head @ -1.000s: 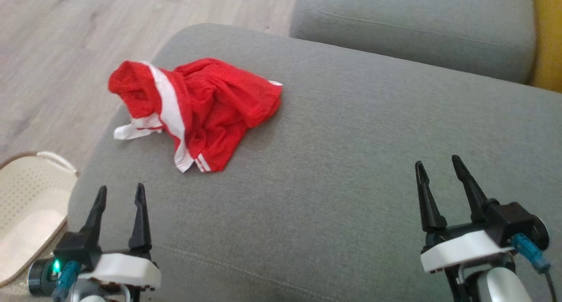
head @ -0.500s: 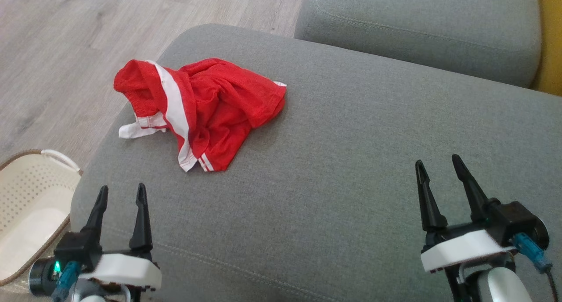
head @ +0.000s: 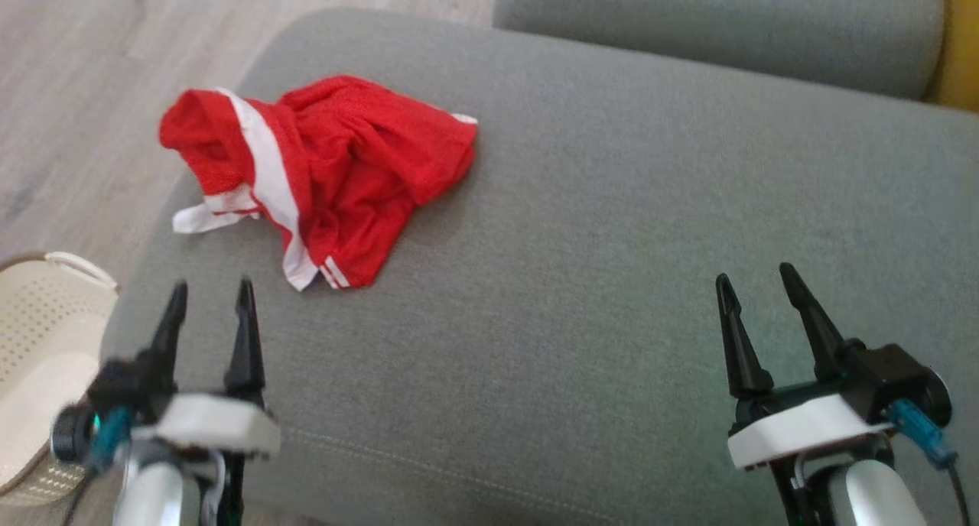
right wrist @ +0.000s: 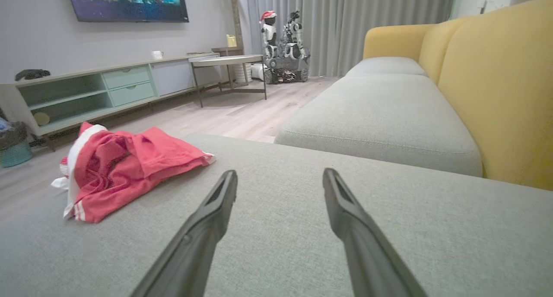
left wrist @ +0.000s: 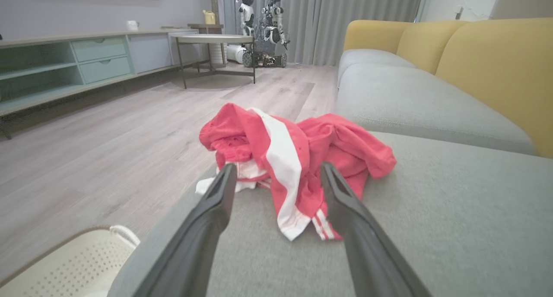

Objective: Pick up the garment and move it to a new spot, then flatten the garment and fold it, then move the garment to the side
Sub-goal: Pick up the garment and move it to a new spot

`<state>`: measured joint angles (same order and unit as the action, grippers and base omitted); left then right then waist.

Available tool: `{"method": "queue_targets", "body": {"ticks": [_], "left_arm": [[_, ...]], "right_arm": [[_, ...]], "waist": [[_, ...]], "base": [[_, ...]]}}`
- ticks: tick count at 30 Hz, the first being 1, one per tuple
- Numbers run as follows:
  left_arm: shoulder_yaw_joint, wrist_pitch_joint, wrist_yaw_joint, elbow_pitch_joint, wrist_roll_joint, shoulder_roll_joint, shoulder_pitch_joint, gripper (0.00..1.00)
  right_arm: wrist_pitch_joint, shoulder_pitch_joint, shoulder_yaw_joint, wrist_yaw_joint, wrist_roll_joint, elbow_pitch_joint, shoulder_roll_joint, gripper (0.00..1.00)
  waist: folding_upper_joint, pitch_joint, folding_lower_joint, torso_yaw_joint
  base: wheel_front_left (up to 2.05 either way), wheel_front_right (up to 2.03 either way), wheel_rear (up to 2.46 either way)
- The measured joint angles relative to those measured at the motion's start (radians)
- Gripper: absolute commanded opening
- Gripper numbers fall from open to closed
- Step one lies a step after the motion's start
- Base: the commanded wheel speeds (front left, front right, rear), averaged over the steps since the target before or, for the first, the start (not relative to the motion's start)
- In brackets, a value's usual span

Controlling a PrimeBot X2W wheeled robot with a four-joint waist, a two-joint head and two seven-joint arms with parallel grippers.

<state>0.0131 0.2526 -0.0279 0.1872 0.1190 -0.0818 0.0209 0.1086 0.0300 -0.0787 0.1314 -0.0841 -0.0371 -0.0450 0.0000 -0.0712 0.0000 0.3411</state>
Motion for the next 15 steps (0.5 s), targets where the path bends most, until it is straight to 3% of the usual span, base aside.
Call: {"method": "queue_targets", "body": {"ticks": [15], "left_arm": [[-0.059, -0.003, -0.06, 0.232, 0.11, -0.023, 0.341, 1.0]], "right_arm": [[-0.039, -0.069, 0.026, 0.0, 0.053, 0.08, -0.001, 1.0]], "waist": [[0.0, -0.214, 0.0002, -0.09]], "base": [[0.0, 0.0, 0.0]]}}
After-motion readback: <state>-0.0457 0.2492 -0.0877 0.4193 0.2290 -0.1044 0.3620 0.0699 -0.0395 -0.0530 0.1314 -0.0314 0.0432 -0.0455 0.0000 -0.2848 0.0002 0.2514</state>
